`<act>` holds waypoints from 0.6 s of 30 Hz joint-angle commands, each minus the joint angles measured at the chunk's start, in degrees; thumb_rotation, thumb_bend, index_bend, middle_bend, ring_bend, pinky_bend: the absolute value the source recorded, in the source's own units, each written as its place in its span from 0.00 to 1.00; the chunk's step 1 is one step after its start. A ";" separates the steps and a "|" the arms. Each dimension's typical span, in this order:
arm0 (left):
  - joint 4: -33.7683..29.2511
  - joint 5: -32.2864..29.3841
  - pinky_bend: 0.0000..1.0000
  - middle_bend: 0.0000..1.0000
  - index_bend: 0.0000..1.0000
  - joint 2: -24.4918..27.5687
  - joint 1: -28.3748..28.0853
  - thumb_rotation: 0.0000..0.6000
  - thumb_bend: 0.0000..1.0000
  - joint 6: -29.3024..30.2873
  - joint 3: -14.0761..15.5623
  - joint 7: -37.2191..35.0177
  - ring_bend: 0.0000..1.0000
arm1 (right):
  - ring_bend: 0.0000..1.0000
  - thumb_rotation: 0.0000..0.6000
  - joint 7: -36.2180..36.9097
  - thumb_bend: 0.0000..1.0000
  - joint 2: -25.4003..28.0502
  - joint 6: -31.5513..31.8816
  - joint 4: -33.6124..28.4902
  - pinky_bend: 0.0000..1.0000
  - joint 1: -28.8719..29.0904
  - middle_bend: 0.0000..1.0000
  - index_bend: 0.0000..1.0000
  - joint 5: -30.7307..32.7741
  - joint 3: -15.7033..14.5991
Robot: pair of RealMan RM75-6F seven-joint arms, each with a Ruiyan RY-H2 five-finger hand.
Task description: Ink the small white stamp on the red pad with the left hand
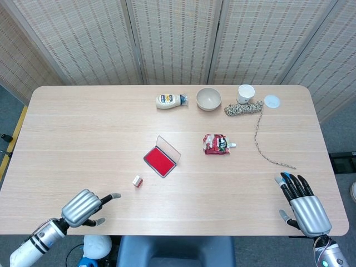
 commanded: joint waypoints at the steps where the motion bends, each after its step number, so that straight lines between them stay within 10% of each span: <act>1: -2.48 -7.07 0.89 1.00 0.26 -0.95 -7.43 1.00 0.26 -10.50 -4.26 1.77 0.92 | 0.00 1.00 -0.06 0.29 0.00 -0.32 -0.03 0.00 0.15 0.00 0.00 0.23 0.05; 18: -4.39 -32.40 0.89 1.00 0.25 -4.65 -17.80 1.00 0.29 -23.85 -10.93 23.17 0.93 | 0.00 1.00 3.85 0.29 1.97 0.06 -0.39 0.00 0.45 0.00 0.00 0.91 0.42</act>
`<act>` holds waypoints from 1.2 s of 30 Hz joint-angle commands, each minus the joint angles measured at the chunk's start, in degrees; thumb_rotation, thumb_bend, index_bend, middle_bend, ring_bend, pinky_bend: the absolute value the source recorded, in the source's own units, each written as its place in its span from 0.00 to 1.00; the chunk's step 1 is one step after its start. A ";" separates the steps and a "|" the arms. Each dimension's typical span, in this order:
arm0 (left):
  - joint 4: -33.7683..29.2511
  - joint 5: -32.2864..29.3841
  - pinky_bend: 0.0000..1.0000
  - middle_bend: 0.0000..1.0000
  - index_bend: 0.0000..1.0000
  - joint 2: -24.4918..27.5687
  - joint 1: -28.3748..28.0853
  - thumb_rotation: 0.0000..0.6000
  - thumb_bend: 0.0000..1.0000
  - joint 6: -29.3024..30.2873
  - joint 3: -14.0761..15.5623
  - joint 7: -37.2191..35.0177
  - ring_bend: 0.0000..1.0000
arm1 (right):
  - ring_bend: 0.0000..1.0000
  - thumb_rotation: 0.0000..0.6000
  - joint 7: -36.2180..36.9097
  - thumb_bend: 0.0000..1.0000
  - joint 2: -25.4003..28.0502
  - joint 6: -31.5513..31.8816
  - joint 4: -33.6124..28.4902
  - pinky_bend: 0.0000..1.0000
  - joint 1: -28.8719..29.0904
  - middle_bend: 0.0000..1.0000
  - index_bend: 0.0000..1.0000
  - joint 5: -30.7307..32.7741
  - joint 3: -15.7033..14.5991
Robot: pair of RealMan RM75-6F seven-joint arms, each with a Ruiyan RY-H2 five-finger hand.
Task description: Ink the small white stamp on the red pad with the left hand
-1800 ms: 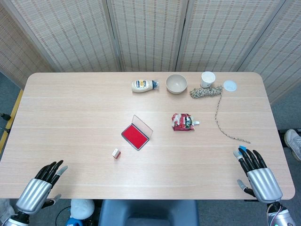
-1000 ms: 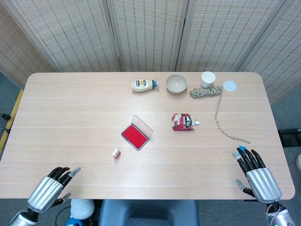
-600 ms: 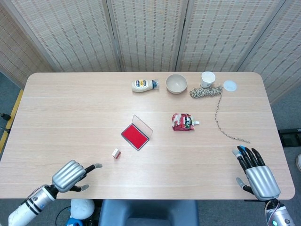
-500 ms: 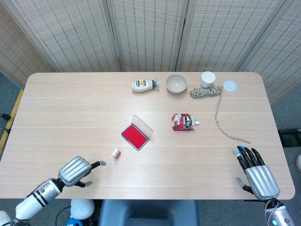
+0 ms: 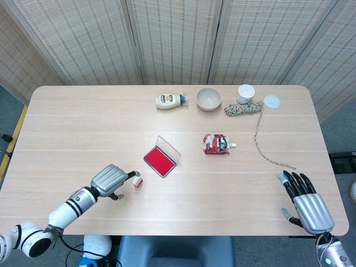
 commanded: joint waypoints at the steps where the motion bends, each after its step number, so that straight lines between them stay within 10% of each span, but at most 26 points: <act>1: 0.60 -6.10 0.89 1.00 0.25 -1.70 -2.60 1.00 0.31 -1.42 -0.36 6.38 0.93 | 0.00 1.00 0.96 0.29 0.51 0.61 -0.05 0.00 -0.16 0.00 0.00 -0.22 0.04; 17: 1.97 -17.22 0.89 1.00 0.27 -5.89 -7.77 1.00 0.36 -0.11 1.97 16.33 0.93 | 0.00 1.00 3.45 0.29 1.65 1.13 0.12 0.00 -0.20 0.00 0.00 0.46 0.47; 36: 7.62 -20.31 0.89 1.00 0.28 -8.35 -9.68 1.00 0.36 -0.46 4.12 12.19 0.93 | 0.00 1.00 4.09 0.29 1.94 1.68 0.20 0.00 -0.37 0.00 0.00 0.77 0.80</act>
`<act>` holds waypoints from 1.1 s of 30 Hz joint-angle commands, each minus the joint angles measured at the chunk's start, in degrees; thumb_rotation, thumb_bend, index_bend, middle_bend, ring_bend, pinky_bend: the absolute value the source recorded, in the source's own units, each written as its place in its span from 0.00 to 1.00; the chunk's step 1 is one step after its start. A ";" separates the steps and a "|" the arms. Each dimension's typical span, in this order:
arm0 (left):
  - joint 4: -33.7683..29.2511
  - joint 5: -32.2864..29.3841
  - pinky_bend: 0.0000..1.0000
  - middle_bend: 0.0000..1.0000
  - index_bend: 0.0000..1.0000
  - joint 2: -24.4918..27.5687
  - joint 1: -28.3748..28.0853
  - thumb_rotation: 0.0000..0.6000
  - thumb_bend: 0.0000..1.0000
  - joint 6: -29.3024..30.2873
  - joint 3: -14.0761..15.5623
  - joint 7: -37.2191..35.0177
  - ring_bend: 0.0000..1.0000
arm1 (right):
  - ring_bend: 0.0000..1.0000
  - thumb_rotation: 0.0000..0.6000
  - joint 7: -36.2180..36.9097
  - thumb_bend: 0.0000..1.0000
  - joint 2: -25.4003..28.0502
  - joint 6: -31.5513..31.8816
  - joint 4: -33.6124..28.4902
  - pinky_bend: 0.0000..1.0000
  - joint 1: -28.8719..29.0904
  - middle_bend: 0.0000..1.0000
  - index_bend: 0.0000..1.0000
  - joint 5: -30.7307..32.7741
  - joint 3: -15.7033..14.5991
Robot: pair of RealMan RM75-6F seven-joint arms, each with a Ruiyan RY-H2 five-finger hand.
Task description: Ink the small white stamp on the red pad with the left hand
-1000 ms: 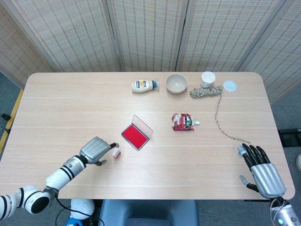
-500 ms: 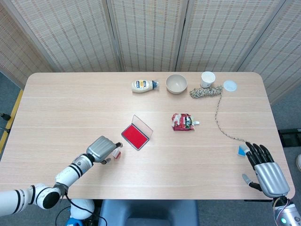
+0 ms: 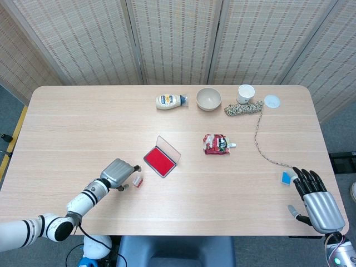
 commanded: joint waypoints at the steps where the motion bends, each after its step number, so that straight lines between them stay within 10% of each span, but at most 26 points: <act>1: -0.07 -0.05 0.89 1.00 0.28 -0.05 -0.15 1.00 0.36 0.09 0.31 -0.30 0.93 | 0.00 1.00 0.07 0.29 0.02 -0.21 0.00 0.00 0.13 0.00 0.00 0.09 0.06; 33: 0.20 -2.80 0.89 1.00 0.39 -2.85 -1.59 1.00 0.36 2.68 2.51 0.64 0.93 | 0.00 1.00 1.05 0.29 0.53 1.18 0.23 0.00 -0.42 0.00 0.00 -1.55 -0.40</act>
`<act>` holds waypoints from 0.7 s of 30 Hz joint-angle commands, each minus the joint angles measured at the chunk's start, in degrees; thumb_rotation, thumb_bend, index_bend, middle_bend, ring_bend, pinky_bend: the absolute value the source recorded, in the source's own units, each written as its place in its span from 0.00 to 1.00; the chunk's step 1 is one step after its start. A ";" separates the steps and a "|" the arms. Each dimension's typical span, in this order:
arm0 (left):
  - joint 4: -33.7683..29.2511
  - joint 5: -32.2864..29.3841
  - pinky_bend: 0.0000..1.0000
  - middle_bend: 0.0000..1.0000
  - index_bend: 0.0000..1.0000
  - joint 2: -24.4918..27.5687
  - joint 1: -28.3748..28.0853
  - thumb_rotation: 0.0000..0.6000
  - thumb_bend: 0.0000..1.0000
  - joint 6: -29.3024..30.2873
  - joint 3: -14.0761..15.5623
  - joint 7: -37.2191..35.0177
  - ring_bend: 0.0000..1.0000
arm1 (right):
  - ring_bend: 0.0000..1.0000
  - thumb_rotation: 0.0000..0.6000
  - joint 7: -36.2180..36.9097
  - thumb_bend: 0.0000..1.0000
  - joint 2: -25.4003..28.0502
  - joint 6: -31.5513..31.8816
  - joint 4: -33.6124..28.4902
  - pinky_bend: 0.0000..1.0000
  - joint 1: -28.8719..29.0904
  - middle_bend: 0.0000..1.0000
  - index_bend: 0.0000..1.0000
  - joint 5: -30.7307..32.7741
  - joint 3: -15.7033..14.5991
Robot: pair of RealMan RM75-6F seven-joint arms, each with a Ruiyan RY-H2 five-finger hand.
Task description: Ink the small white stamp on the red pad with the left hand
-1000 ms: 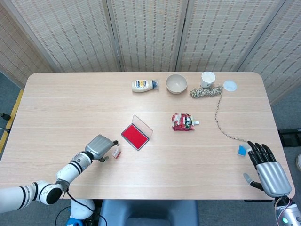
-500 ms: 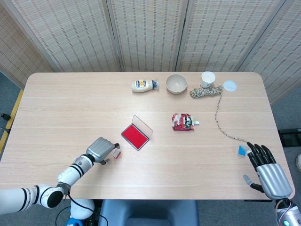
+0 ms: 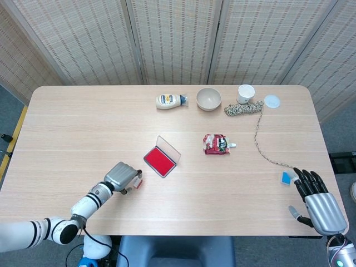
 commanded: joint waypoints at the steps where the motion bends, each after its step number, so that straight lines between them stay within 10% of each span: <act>1: 0.29 0.07 0.89 1.00 0.40 -0.14 -0.08 1.00 0.36 -0.07 0.05 -0.25 0.93 | 0.00 1.00 -0.10 0.29 -0.03 -0.19 -0.03 0.00 0.09 0.00 0.00 0.05 0.00; 21: 0.38 -0.76 0.90 1.00 0.63 -0.11 -0.53 1.00 0.36 0.14 0.52 -0.49 0.94 | 0.00 1.00 -0.35 0.29 -0.12 -0.32 -0.07 0.00 0.11 0.00 0.00 0.36 0.17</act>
